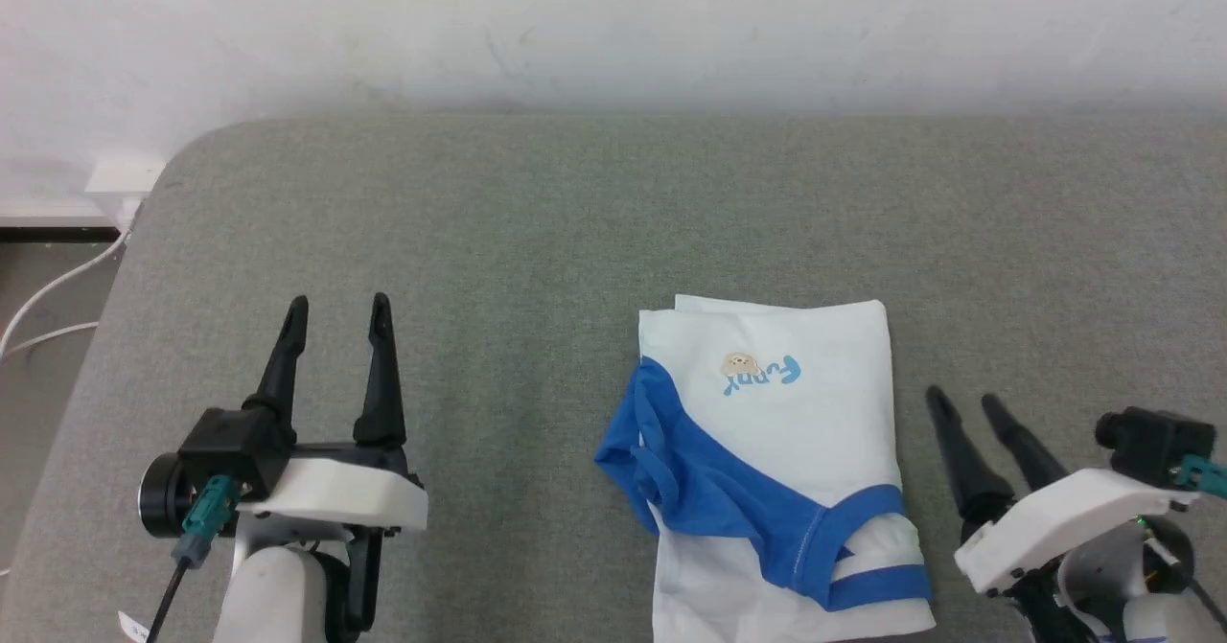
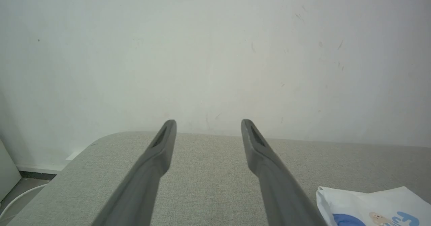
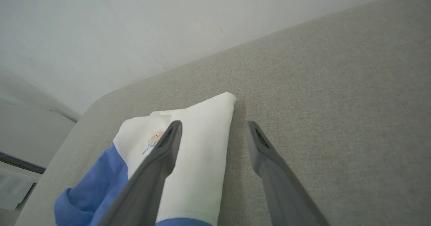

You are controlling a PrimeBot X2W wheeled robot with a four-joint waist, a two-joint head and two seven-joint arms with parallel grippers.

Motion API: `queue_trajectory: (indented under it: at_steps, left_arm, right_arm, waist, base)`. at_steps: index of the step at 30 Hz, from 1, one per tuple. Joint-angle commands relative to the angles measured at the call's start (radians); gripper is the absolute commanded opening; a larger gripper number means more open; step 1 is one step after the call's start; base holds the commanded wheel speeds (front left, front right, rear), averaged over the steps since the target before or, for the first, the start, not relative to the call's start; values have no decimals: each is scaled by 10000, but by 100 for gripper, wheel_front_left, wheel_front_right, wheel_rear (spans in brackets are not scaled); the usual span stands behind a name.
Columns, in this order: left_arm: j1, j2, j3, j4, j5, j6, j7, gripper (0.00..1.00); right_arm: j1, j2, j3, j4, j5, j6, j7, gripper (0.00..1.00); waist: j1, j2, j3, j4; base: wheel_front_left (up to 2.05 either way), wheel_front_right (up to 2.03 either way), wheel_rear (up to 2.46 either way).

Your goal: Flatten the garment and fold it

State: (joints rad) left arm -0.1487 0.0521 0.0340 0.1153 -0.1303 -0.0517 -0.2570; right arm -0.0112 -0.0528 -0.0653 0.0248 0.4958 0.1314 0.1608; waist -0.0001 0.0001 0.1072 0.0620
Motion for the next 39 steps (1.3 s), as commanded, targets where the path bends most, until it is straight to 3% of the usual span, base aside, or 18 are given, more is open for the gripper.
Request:
queue_trajectory:
  at_steps: [1, 10, 17, 18, 19, 20, 21, 31, 39]
  left_arm:
    - [54, -17, -10, -17, 2, -1, -47, 100]
    - [-54, -18, -162, 34, -69, -5, -47, 100]
    - [-116, -18, -228, 126, -107, -38, -47, 100]
    - [-117, -18, -233, 136, -110, -38, -47, 100]
    - [-116, -18, -233, 142, -110, -36, -47, 100]
    - [-108, -18, -227, 147, -108, -32, -47, 100]
    - [-93, -18, -214, 150, -105, -25, -47, 100]
    - [-3, -13, -62, -55, 54, -97, -47, 100]
    - [-334, -5, -44, -400, 229, -225, -47, 100]
  right_arm:
    - [-7, 26, 53, 299, 63, -7, 136, 100]
    - [-865, 26, 815, 2384, 724, -7, 717, 100]
    - [-1266, 26, 935, 3826, 52, -7, 1843, 100]
    - [-1282, 26, 992, 3891, 6, -7, 2004, 70]
    - [-1295, 26, 1013, 3919, -23, -7, 2111, 32]
    - [-1306, 26, 1040, 3907, -105, -7, 2184, 4]
    - [-1310, 26, 1043, 3862, -251, -7, 2228, 0]
    - [-2057, -143, 1573, 2237, -3358, -7, 3209, 0]
    - [-3905, -2381, 3433, 1942, -3670, -7, 3593, 0]
  waist:
    - [1, -1, 18, 8]
    - [1, -1, 214, 250]
    - [1, -1, 299, 431]
    - [1, -1, 300, 440]
    - [1, -1, 298, 438]
    - [1, -1, 292, 426]
    - [1, -1, 279, 401]
    - [1, -1, 379, -623]
    - [1, -1, 1055, -2234]
  base:
    - [0, 0, 0]
    - [0, 0, 0]
    - [0, 0, 0]
    - [0, 0, 0]
    - [0, 0, 0]
    - [0, 0, 0]
    - [0, 0, 0]
    - [0, 0, 0]
    - [0, 0, 0]
